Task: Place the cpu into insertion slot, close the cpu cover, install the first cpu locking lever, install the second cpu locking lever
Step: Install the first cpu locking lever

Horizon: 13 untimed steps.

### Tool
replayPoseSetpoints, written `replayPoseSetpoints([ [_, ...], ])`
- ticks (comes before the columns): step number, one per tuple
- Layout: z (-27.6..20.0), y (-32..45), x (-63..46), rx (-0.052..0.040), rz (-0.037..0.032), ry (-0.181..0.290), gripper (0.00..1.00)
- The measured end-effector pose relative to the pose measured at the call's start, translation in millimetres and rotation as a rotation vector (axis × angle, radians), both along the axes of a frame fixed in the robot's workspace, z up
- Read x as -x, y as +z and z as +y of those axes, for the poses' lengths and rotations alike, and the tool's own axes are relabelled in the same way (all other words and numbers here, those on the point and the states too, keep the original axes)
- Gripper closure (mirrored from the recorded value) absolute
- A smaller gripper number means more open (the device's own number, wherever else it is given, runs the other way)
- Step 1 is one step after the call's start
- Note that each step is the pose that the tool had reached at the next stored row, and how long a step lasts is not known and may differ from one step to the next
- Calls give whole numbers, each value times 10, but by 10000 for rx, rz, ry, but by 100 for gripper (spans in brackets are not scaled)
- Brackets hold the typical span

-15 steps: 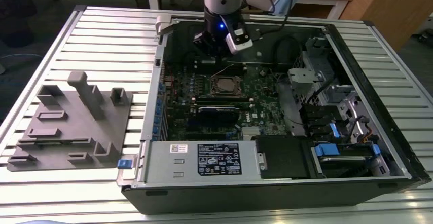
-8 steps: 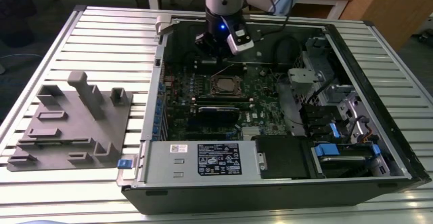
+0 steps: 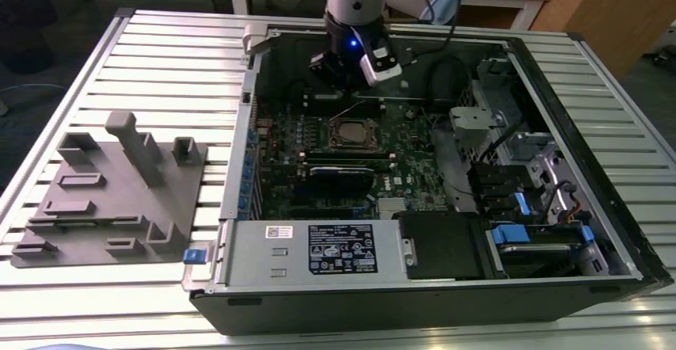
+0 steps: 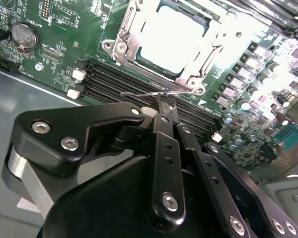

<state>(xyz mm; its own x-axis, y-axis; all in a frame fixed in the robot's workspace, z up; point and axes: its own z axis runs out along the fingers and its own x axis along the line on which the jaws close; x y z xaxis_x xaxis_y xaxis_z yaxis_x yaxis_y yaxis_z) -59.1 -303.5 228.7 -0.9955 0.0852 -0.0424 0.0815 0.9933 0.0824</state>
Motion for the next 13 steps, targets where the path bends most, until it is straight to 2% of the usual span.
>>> replayPoseSetpoints([
  [3, 10, -39, -3, 1, 0, 2, 89],
  [13, 10, -42, -20, 1, 1, 1, 89],
])
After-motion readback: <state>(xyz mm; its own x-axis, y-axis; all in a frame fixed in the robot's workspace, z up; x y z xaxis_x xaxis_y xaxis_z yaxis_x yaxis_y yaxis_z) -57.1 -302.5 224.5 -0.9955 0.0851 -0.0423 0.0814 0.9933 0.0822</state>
